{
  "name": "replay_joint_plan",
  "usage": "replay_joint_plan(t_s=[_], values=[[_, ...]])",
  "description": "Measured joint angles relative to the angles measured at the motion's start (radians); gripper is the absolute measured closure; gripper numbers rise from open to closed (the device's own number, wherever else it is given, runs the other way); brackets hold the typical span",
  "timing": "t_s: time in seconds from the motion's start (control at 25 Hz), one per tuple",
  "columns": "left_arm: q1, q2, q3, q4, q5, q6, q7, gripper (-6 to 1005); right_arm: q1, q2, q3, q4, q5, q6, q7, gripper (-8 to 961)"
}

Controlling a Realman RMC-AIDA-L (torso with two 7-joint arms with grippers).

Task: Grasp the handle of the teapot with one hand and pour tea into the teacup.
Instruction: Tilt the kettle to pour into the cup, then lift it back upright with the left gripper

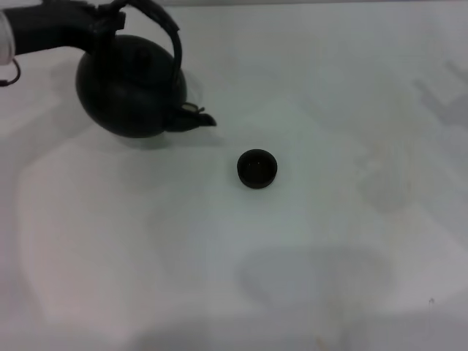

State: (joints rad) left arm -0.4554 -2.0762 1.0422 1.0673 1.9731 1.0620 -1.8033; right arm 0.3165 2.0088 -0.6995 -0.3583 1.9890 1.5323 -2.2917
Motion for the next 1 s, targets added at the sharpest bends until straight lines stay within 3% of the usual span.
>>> replay_joint_plan(t_s=[0.2, 0.4, 0.64, 1.0], values=[[-0.028, -0.001, 0.038, 0.04, 0.074, -0.004, -0.073, 835, 0.0, 0.001, 0.007, 0.009, 0.0, -0.001, -0.003, 137], [-0.037, -0.003, 0.134, 0.087, 0.169, -0.031, -0.157, 838, -0.001, 0.001, 0.009, 0.01, 0.0, -0.004, -0.003, 137], [-0.019, -0.003, 0.26, 0.179, 0.282, -0.074, -0.26, 842, 0.001, 0.001, 0.009, 0.01, 0.0, -0.006, -0.004, 137], [0.0, -0.002, 0.37, 0.278, 0.384, -0.094, -0.366, 848, 0.0, 0.0, 0.009, 0.014, -0.001, -0.009, -0.005, 136]])
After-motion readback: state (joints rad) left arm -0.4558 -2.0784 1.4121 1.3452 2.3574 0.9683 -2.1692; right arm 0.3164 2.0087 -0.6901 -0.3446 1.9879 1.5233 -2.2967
